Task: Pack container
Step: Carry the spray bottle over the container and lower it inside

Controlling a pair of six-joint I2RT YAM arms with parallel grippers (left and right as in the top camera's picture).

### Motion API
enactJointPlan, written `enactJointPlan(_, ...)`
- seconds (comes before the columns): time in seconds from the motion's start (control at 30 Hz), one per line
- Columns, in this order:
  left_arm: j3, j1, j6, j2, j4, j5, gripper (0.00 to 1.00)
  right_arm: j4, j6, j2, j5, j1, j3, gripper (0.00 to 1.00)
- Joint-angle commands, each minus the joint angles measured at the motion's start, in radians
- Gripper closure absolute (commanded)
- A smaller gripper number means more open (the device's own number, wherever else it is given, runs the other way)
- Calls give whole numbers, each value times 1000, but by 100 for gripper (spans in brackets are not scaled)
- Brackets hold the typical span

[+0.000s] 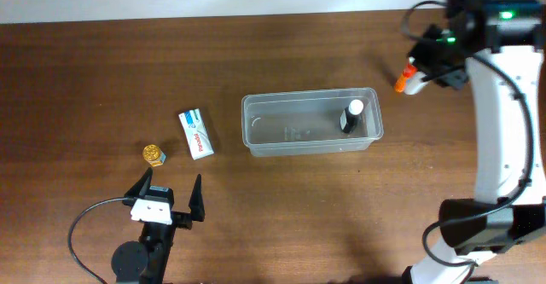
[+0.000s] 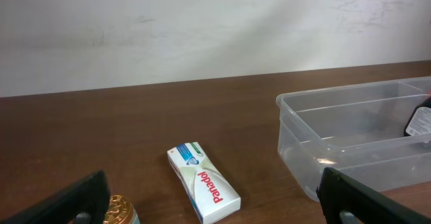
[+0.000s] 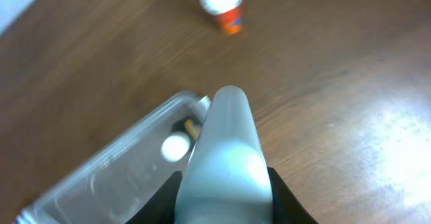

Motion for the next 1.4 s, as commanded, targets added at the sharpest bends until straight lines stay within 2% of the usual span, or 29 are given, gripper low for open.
enactJointPlan(0.0,0,8,14,-8,-7,18,1,16,-120,-23,7,93,8,73)
enactJointPlan(0.13,0,8,14,-8,-7,18,0,23,-204,-18,14,186,8,72)
enactJointPlan(0.4,0,8,14,-8,-7,18,1,19,-231,21,17,273,7,72)
enactJointPlan(0.83,0,8,14,-8,-7,18,1,18,-283,158,1,277,6,71)
enactJointPlan(0.87,0,8,14,-8,-7,18,1,18,-287,167,0,277,6,69)
enactJointPlan(1.0,0,8,14,-8,-7,18,1,19,-367,193,-95,277,6,69)
enactJointPlan(1.37,0,8,14,-8,-7,18,1,27,-368,220,-111,277,6,68)
